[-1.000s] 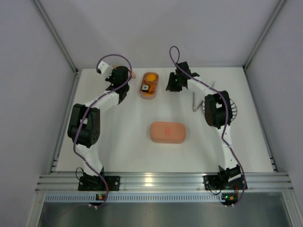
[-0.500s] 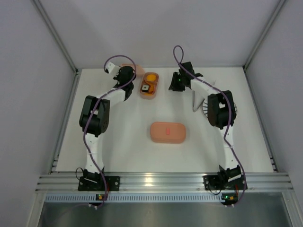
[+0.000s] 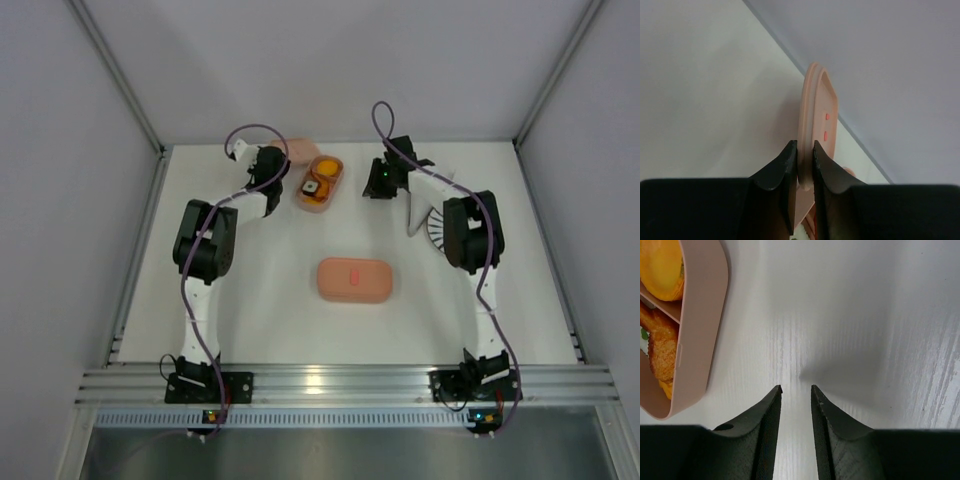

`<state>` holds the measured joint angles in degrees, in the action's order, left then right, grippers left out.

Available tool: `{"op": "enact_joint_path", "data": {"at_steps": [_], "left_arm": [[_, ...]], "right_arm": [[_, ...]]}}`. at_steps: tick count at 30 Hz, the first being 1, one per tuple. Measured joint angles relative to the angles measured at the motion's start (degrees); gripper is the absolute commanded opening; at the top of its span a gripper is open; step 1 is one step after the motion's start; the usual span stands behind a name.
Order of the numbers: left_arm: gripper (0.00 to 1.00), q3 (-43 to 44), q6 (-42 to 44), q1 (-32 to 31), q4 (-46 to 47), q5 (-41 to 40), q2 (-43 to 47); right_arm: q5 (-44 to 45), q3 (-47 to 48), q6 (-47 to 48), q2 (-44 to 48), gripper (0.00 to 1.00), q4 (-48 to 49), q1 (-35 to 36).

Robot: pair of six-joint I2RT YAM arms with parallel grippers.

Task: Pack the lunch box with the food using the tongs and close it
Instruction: Move the packing box to the center of the board.

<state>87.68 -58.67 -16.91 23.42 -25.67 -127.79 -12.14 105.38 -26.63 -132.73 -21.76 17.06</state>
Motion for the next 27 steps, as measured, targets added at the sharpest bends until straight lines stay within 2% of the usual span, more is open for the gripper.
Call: {"op": "enact_joint_path", "data": {"at_steps": [8,15,27], "left_arm": [[0.00,-5.6,-2.1,-0.7,2.4,4.2,0.7],[0.00,-13.2,-2.5,-2.2,4.1,6.6,5.9],[0.00,-17.4,-2.0,-4.3,5.2,12.1,9.3]], "right_arm": [[0.7,-3.8,0.1,2.1,0.29,0.9,-0.4],[2.0,-8.6,0.2,6.9,0.28,1.2,-0.4],[4.5,-15.7,1.4,13.3,0.27,1.9,-0.7]]}}
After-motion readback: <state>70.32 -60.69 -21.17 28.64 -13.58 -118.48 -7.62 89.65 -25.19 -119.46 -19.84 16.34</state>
